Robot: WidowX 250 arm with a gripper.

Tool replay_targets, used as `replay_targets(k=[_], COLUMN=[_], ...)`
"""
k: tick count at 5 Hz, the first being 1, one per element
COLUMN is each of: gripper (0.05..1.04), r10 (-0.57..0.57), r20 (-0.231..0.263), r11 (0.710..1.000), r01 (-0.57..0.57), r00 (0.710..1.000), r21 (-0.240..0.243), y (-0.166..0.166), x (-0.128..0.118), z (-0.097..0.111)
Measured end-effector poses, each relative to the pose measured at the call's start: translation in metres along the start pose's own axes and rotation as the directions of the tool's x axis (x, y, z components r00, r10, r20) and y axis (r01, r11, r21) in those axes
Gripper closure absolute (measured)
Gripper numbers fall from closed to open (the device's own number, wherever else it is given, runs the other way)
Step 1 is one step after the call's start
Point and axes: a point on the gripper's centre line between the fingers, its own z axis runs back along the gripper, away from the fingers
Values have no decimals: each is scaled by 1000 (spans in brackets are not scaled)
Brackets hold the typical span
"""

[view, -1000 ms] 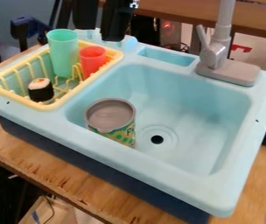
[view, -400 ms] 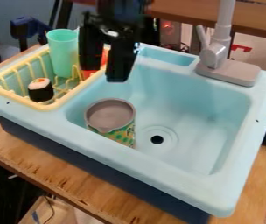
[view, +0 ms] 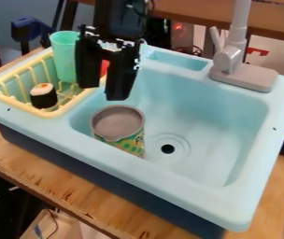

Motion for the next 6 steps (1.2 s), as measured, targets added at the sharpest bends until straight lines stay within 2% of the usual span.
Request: replay_targets(k=[1,2,3,6], gripper=[83,83,83,83], r10=[9,31,39,15], r20=[-9,18,19,41], r11=[1000,999,999,1000], r01=[-9,-31,-39,-15], r00=[1000,999,999,999], r21=[3,17,12,-1], y=[3,9,10,8], x=[-1,-6,-7,-2], z=[-4,2,-8,-14])
